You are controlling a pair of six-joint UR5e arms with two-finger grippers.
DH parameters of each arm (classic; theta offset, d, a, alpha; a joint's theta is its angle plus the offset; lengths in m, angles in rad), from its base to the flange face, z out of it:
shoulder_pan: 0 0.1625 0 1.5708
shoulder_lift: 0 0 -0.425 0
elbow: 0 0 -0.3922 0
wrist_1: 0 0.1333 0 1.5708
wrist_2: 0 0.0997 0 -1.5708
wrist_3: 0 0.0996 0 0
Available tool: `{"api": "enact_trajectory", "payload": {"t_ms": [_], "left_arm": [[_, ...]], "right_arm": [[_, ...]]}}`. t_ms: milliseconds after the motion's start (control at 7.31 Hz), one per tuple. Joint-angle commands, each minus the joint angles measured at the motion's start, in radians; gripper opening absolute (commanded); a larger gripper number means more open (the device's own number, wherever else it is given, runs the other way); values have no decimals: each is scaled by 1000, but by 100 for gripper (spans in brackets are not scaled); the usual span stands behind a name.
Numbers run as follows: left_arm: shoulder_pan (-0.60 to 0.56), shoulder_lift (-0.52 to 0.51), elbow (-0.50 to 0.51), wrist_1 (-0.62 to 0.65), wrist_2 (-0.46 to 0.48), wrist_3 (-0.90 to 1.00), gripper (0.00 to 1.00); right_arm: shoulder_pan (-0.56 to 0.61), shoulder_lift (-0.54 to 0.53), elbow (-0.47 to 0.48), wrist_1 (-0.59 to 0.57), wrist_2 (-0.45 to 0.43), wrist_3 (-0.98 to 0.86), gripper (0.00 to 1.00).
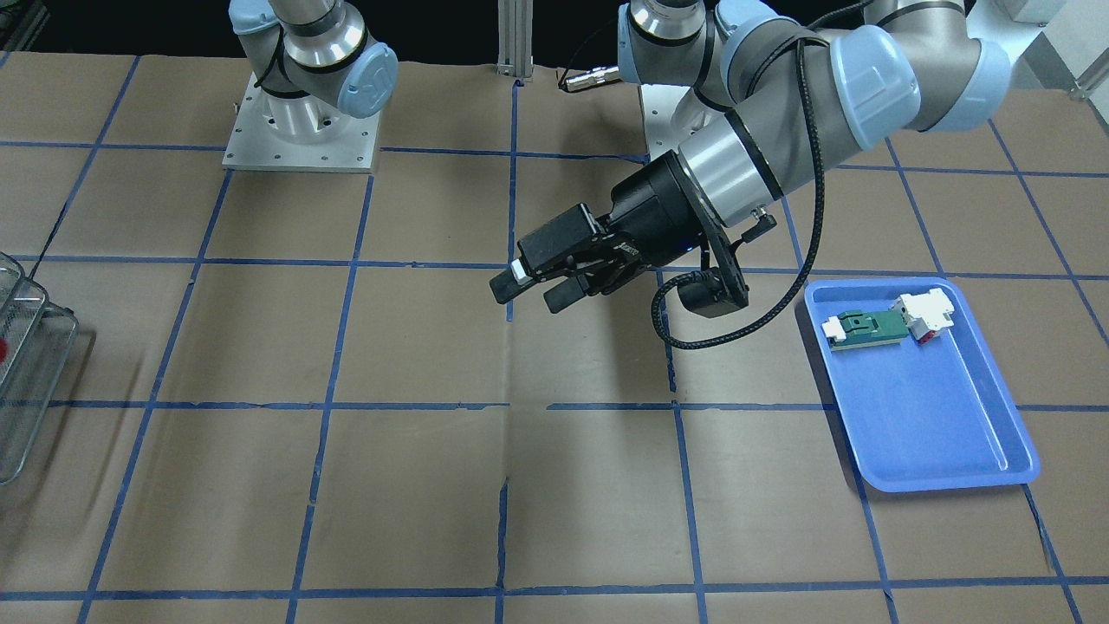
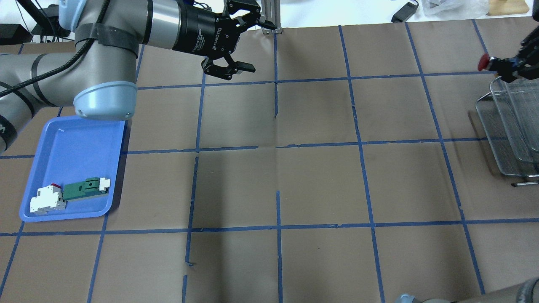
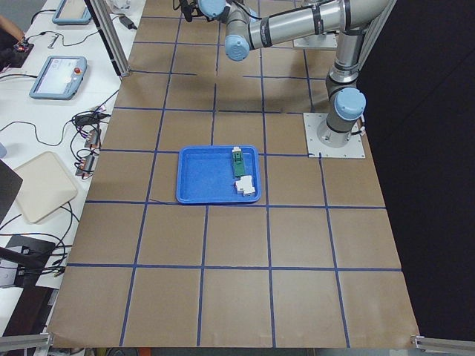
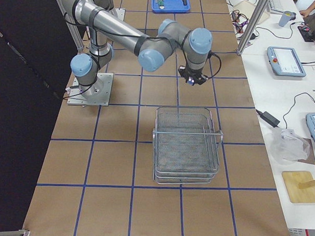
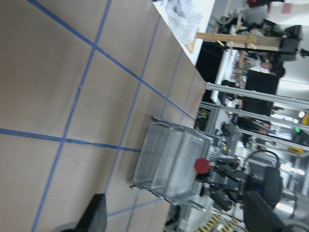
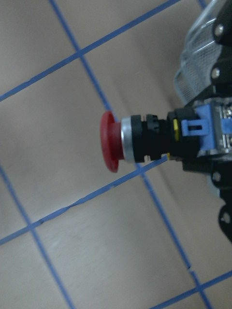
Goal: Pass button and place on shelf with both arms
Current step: 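Carry the button with the right gripper to the wire shelf rack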
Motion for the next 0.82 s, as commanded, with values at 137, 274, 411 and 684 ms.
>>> {"api": "enact_trajectory", "payload": {"t_ms": [137, 274, 411, 684], "left_arm": [[-10, 14, 101, -286, 444, 175, 100], [-10, 30, 109, -346, 462, 225, 100], [5, 53, 111, -393, 541, 353, 100], [8, 85, 108, -464, 689, 552, 100]], "right_arm": [[-111, 129, -1, -145, -113, -31, 0], [-111, 129, 2, -133, -114, -26, 0], [-109, 114, 1, -129, -116, -28, 2], [-106, 100, 2, -61, -122, 10, 100]]}}
